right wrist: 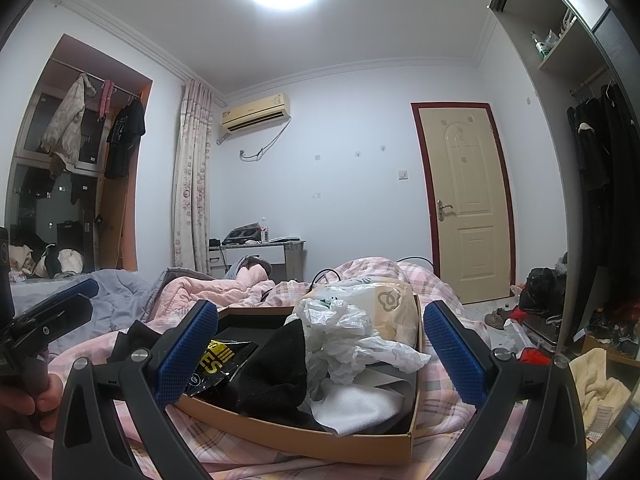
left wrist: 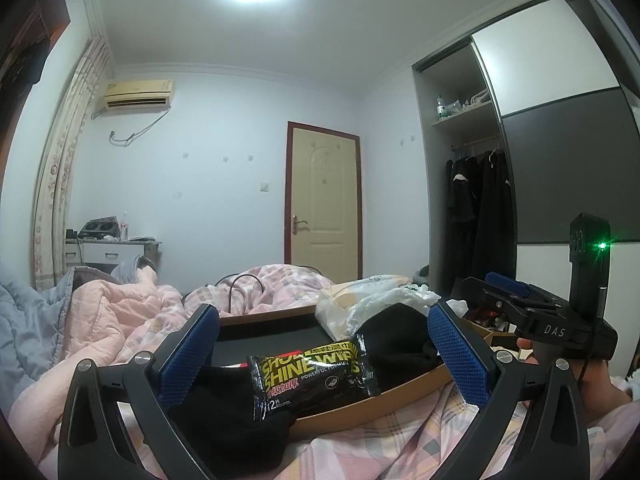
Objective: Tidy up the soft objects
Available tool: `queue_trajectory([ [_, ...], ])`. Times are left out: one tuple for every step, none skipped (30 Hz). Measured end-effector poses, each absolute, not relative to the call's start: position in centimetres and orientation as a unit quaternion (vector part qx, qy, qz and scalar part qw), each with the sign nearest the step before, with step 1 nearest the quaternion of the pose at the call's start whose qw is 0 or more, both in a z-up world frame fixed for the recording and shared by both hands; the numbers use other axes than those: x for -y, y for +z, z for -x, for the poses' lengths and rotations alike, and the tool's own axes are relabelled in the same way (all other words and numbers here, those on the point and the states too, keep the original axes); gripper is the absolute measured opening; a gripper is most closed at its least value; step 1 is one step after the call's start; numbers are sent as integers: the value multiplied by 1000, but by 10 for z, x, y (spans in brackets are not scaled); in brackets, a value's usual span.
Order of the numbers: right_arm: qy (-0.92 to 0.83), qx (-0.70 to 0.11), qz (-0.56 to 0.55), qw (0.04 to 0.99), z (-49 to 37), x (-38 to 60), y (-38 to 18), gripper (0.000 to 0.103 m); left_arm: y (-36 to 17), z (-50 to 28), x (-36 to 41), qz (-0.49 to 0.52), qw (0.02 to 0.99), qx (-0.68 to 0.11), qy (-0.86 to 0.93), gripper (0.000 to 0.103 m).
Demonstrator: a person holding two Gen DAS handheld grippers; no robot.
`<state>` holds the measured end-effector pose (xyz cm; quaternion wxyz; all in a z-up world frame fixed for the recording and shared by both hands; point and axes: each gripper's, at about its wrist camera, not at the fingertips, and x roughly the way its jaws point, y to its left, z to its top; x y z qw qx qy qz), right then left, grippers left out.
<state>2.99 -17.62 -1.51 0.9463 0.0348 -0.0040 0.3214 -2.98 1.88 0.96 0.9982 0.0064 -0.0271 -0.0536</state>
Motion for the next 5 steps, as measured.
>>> queue_trajectory([
  [321,4,-35,946,-30,176,-15,102,10,30,-19,-7,998,28,-54,103],
  [321,4,-34,946,-30,176,-15,102,10,30,-18,-7,998,29,-55,103],
  [321,4,-34,946,-30,176,-15,102,10,30,-18,-7,998,30,-55,103],
  [321,4,-34,946,-30,176,-15,102,10,31,-18,-8,998,31,-55,103],
  [321,4,-34,946,-30,176,-15,102,9,31,-17,-9,998,31,-55,103],
])
